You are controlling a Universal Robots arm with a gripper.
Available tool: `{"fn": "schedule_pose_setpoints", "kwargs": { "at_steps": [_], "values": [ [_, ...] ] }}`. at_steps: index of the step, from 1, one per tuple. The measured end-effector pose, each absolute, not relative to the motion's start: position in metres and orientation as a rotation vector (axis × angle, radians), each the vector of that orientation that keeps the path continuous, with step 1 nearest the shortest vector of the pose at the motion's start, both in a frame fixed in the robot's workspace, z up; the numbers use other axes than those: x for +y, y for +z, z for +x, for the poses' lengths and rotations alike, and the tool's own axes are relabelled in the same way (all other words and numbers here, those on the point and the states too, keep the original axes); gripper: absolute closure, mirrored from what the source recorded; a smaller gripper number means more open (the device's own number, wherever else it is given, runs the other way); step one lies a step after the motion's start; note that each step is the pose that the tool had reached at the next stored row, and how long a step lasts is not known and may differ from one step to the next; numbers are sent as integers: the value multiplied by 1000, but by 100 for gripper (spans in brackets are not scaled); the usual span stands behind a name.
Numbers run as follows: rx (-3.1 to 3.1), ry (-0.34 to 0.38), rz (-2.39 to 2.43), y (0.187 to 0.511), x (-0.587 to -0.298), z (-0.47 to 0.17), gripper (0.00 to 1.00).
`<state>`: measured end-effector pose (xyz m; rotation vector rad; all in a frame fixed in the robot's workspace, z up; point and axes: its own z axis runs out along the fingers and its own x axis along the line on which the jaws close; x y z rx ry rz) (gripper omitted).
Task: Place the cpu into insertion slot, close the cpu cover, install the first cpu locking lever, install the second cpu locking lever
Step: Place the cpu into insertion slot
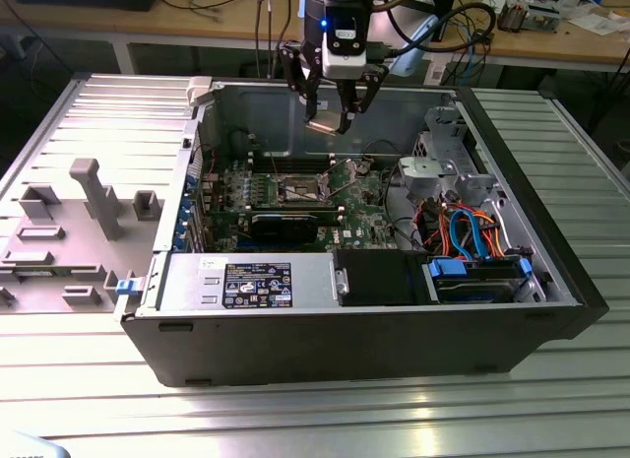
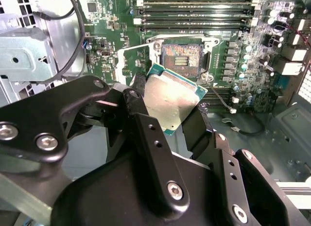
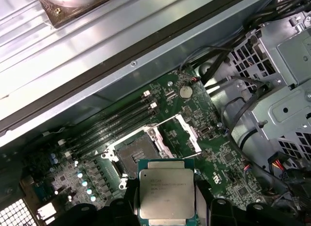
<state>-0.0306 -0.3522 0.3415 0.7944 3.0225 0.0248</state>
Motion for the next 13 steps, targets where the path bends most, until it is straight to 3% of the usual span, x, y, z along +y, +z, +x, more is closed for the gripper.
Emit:
{"fn": "schedule_pose_setpoints", "kwargs": {
  "at_steps": [13],
  "values": [
    [3018, 24, 811, 341, -352, -31, 45]
  ]
}}
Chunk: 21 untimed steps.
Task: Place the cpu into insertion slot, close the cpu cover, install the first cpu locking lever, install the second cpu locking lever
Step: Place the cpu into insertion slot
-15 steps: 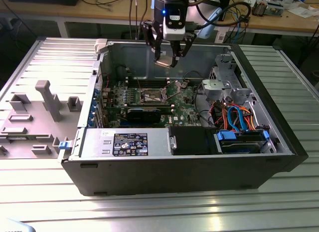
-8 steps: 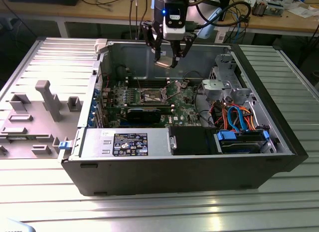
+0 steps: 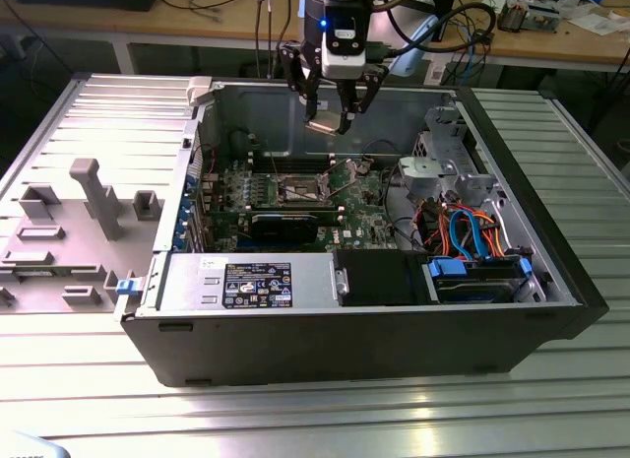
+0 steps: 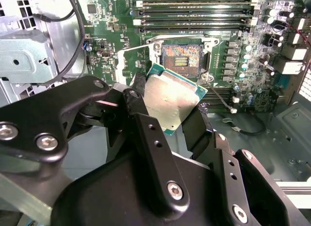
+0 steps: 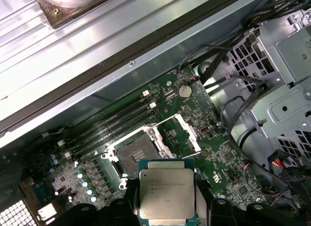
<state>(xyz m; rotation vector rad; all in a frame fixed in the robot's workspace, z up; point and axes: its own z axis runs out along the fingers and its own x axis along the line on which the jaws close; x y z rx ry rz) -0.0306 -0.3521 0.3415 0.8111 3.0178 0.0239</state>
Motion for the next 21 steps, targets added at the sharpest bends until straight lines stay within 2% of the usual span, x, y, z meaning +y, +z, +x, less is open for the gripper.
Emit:
{"fn": "schedule_pose_setpoints", "kwargs": {
  "at_steps": [21],
  "values": [
    [3010, 23, 837, 341, -352, -31, 45]
  ]
}}
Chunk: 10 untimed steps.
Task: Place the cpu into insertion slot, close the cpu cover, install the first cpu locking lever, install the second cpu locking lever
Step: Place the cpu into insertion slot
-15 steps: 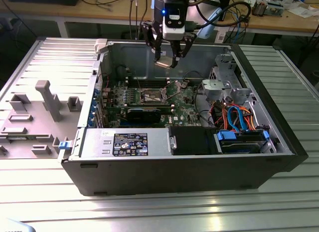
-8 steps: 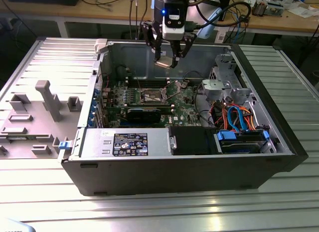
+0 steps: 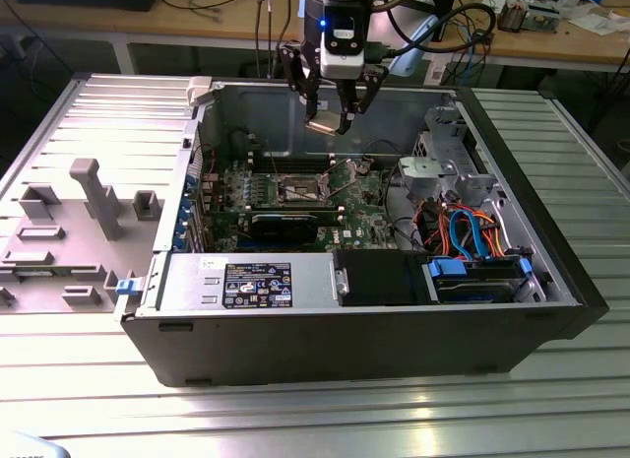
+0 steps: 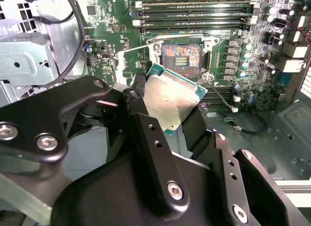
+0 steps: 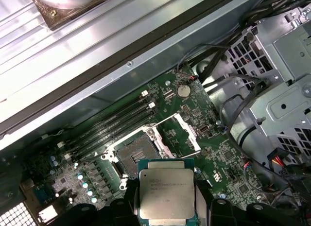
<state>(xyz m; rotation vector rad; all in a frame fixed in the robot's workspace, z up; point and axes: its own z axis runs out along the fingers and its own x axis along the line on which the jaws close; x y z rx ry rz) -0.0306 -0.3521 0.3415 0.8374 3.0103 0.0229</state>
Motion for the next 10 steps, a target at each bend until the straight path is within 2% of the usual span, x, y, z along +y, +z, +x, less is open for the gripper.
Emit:
{"fn": "schedule_pose_setpoints", "kwargs": {
  "at_steps": [10],
  "values": [
    [3006, 23, 852, 341, -352, -31, 45]
  ]
}}
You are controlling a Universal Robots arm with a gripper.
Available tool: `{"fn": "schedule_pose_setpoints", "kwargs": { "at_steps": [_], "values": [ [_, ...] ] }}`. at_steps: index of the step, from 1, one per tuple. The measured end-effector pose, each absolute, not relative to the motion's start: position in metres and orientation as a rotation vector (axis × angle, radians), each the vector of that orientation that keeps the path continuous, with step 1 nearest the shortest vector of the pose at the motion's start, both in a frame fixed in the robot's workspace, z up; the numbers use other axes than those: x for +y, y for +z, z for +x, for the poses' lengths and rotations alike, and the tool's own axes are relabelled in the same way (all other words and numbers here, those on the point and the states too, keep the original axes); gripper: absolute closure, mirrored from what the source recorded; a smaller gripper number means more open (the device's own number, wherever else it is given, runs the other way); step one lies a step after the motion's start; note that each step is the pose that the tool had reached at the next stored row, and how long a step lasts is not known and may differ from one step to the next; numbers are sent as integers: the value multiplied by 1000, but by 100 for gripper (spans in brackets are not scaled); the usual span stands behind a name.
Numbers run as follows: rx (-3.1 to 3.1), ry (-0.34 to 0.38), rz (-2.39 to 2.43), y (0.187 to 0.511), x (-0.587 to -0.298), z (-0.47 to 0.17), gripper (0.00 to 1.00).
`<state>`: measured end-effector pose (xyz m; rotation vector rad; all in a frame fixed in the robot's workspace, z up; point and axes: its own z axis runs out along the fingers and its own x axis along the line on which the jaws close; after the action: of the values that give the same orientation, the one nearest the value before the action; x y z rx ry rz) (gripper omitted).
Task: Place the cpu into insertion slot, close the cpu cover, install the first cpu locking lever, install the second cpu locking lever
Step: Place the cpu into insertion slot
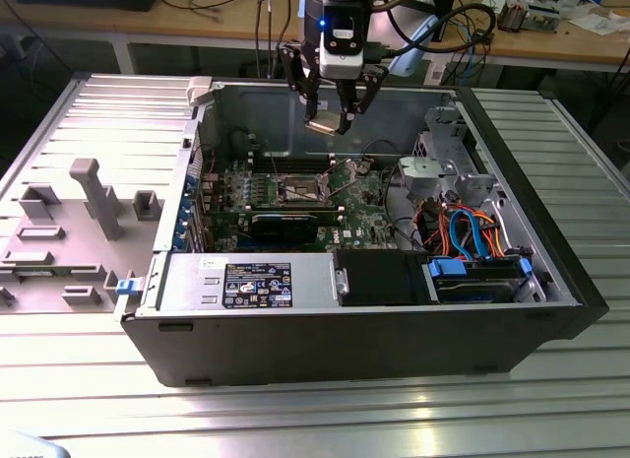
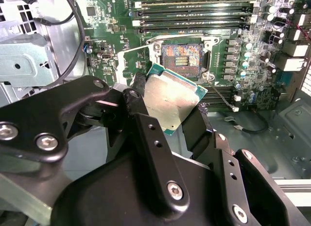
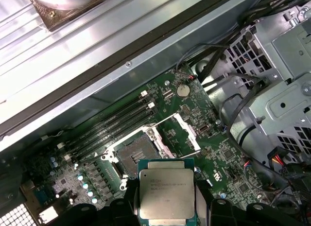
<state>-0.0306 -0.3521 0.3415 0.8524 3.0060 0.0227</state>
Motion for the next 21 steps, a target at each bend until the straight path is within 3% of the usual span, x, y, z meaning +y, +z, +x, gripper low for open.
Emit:
{"fn": "schedule_pose_setpoints", "kwargs": {
  "at_steps": [21],
  "values": [
    [2997, 22, 881, 341, -352, -31, 45]
  ]
}}
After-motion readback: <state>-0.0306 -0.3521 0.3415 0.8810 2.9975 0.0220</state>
